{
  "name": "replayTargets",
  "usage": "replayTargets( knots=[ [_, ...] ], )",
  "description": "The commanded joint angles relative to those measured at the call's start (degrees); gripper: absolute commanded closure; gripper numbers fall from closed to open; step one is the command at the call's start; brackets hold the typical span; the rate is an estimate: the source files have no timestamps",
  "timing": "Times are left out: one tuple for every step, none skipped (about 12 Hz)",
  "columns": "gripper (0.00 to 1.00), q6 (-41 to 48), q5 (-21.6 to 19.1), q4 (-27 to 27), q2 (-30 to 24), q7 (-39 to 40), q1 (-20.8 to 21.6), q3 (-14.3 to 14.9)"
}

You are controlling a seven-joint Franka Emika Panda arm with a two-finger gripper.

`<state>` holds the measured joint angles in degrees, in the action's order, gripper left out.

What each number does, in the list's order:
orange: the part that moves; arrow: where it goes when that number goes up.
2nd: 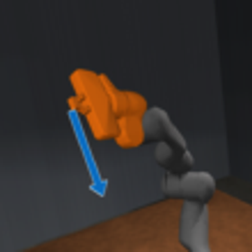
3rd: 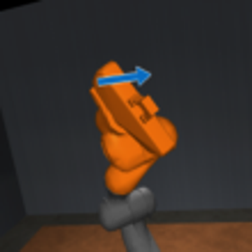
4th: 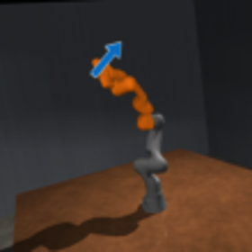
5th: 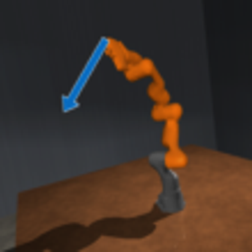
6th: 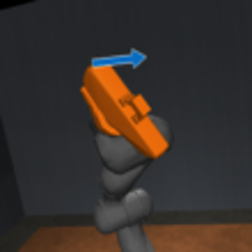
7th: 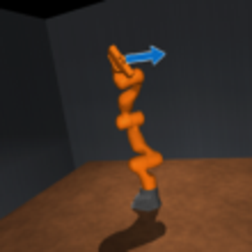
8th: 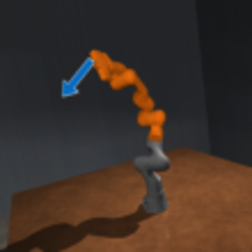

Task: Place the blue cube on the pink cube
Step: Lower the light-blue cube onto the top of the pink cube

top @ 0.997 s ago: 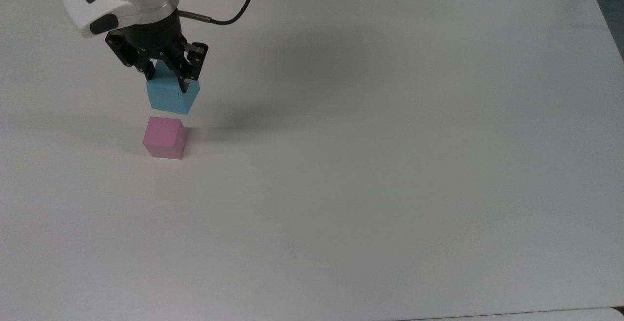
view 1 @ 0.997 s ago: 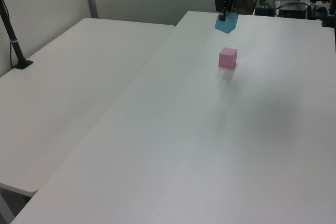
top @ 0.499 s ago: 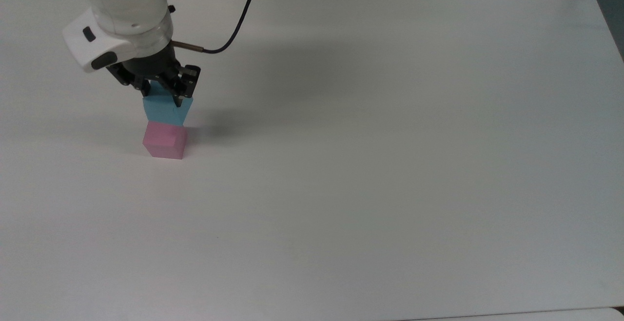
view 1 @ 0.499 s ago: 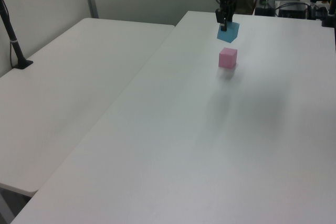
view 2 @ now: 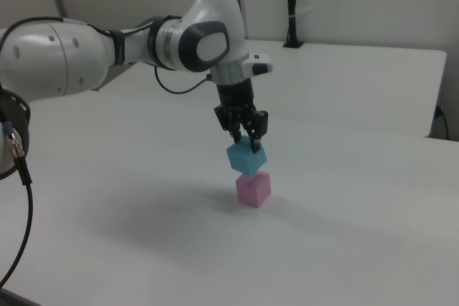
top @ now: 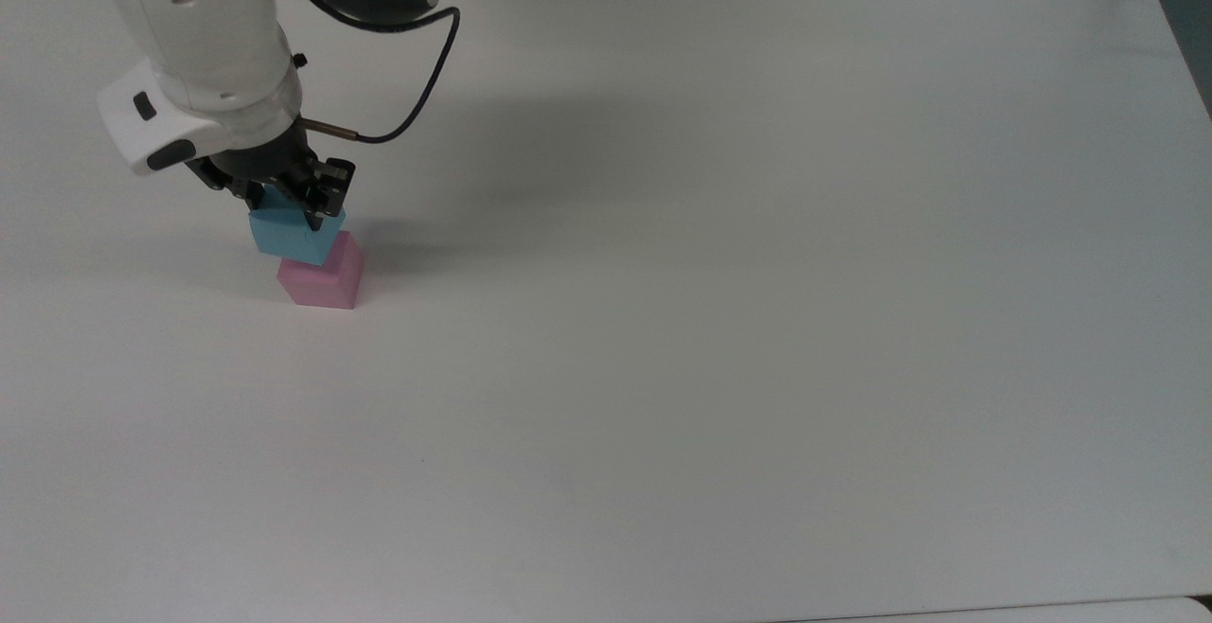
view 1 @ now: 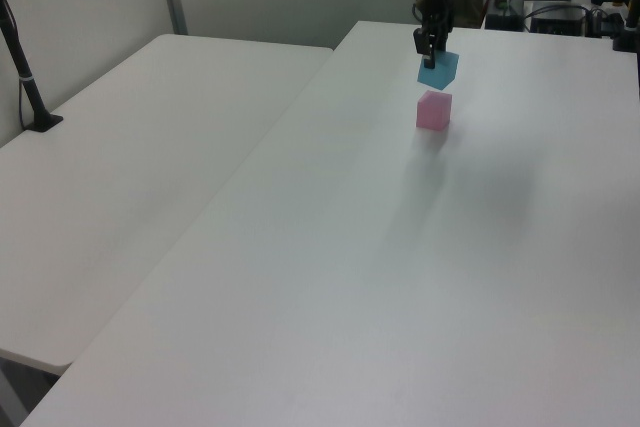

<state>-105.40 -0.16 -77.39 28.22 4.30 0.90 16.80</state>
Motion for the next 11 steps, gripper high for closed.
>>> replayTargets(
  knots=[
    [0.80,-1.65,-0.02,-3.03,-0.36,2.03,0.68,0.69],
    [0.76,-1.65,-0.10,-3.03,-0.10,1.94,0.68,0.69],
    [0.75,-1.65,-0.10,-3.12,-0.01,1.86,0.76,0.69],
    [0.75,-1.65,-0.10,-3.29,-0.01,1.86,0.77,0.69],
    [0.75,-1.74,-0.28,-3.82,-0.01,1.94,0.77,0.69],
    [0.71,-2.70,-0.37,-3.91,0.08,1.94,0.68,0.69],
    [0.67,-4.80,-0.37,-4.69,0.08,1.42,0.68,0.69],
    [0.65,-5.34,-0.46,-5.05,0.08,1.24,0.68,0.78],
    [0.60,-5.43,-0.54,-5.05,0.16,1.24,0.68,1.13],
    [0.43,-5.34,-0.54,-5.05,0.16,1.24,0.68,1.13],
    [0.10,-5.34,-0.54,-5.05,0.16,1.07,0.68,1.22]
  ],
)
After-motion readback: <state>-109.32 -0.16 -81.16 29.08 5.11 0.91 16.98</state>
